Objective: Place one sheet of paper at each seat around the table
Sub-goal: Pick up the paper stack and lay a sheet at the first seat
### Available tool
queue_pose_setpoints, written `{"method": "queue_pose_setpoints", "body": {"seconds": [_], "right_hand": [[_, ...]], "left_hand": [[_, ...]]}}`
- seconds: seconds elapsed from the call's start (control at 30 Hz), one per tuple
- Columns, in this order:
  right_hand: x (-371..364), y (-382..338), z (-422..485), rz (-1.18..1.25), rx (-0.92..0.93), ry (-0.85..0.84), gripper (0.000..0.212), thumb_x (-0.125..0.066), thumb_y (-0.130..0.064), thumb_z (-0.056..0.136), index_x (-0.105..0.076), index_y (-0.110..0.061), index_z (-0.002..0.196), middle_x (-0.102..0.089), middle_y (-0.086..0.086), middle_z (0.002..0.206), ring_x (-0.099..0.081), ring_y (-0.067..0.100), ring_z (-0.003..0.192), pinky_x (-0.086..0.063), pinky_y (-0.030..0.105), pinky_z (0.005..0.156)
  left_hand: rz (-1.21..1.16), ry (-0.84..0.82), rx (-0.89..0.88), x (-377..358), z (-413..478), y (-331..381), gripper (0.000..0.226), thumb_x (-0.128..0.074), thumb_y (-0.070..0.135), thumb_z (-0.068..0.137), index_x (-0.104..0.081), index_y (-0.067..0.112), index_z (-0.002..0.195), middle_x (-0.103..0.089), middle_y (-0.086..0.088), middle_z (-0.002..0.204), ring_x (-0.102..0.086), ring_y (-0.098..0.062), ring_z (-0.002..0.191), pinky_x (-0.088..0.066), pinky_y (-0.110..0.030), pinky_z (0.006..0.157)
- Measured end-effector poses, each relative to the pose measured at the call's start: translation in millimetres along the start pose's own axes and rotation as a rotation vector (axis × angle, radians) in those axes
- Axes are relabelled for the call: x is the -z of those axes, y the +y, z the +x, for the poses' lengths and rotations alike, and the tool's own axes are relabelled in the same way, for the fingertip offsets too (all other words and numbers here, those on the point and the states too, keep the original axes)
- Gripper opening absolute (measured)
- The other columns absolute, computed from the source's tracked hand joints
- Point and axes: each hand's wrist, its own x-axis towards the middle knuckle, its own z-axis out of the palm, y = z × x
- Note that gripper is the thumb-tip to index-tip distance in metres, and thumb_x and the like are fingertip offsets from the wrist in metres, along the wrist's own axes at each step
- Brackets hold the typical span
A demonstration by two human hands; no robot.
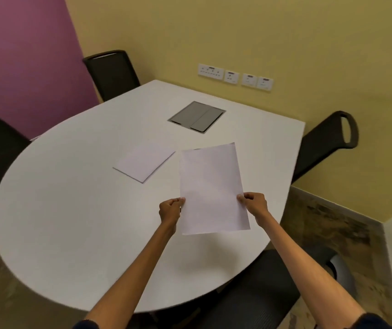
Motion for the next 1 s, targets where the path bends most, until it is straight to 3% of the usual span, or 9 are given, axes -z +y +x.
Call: {"method": "queue_pose_setpoints", "body": {"seconds": [0.2,0.37,0.43,0.53,0.6,0.77,0.9,1.0], "right_hand": [[-6.6,19.4,36.5,-0.111,-0.006,-0.180,0.028,-0.065,-0.015,0.088,-0.068,0.011,0.095,-0.066,0.029,0.094,-0.053,0.019,0.081,-0.039,0.031,0.072],[-26.3,45.0,53.7,-0.185,-0.028,-0.303,0.030,-0.066,-0.016,0.087,-0.066,0.014,0.094,-0.063,0.031,0.092,-0.050,0.017,0.079,-0.037,0.030,0.072],[-31.6,56.3,61.8,-0.222,-0.050,-0.360,0.030,-0.067,-0.016,0.087,-0.067,0.013,0.088,-0.059,0.023,0.077,-0.049,0.019,0.078,-0.035,0.030,0.071],[-39.3,75.1,72.9,-0.299,-0.077,-0.435,0.027,-0.069,-0.018,0.086,-0.060,0.002,0.071,-0.052,0.008,0.074,-0.044,0.019,0.074,-0.031,0.030,0.070],[-44.6,86.6,78.5,-0.341,-0.089,-0.458,0.024,-0.070,-0.019,0.085,-0.061,-0.001,0.071,-0.052,0.009,0.075,-0.045,0.019,0.075,-0.032,0.030,0.071],[-55.1,111.0,88.6,-0.412,-0.116,-0.489,0.032,-0.072,-0.019,0.085,-0.064,0.011,0.077,-0.056,0.010,0.075,-0.050,0.021,0.074,-0.035,0.030,0.070],[-60.0,122.1,86.8,-0.477,-0.115,-0.492,0.024,-0.071,-0.019,0.083,-0.058,-0.008,0.068,-0.053,0.010,0.070,-0.047,0.021,0.068,-0.033,0.029,0.066],[-63.3,128.9,84.9,-0.502,-0.123,-0.480,0.025,-0.071,-0.019,0.081,-0.055,-0.009,0.065,-0.051,0.010,0.067,-0.045,0.021,0.065,-0.033,0.029,0.065]], "left_hand": [[-0.016,0.174,0.084,-7.1,-11.7,-40.4,0.023,-0.070,0.018,0.088,-0.071,0.002,0.104,-0.069,-0.010,0.098,-0.063,-0.027,0.087,-0.048,-0.033,0.071],[-0.003,0.289,0.154,-0.4,-12.6,-71.9,0.027,-0.071,0.019,0.088,-0.071,0.000,0.107,-0.069,-0.010,0.103,-0.064,-0.028,0.091,-0.050,-0.033,0.076],[0.012,0.317,0.181,2.4,-12.7,-82.6,0.027,-0.073,0.019,0.086,-0.071,0.000,0.106,-0.069,-0.010,0.101,-0.064,-0.027,0.089,-0.051,-0.032,0.077],[0.052,0.343,0.203,5.3,-11.6,-100.0,0.025,-0.075,0.019,0.084,-0.073,0.001,0.101,-0.071,-0.011,0.097,-0.064,-0.023,0.082,-0.050,-0.030,0.075],[0.073,0.350,0.223,5.7,-11.6,-112.2,0.023,-0.076,0.019,0.083,-0.073,0.002,0.097,-0.071,-0.010,0.095,-0.065,-0.021,0.079,-0.050,-0.029,0.074],[0.099,0.352,0.289,3.8,-16.6,-140.4,0.014,-0.078,0.019,0.082,-0.074,0.007,0.088,-0.073,-0.008,0.093,-0.069,-0.024,0.083,-0.052,-0.028,0.075],[0.117,0.369,0.327,1.5,-17.9,-154.5,0.013,-0.078,0.017,0.081,-0.075,0.007,0.089,-0.073,-0.009,0.094,-0.068,-0.025,0.090,-0.054,-0.029,0.082],[0.162,0.382,0.325,1.9,-16.3,-159.0,0.019,-0.079,0.016,0.081,-0.076,0.004,0.095,-0.074,-0.010,0.100,-0.066,-0.021,0.087,-0.054,-0.027,0.081]]}}
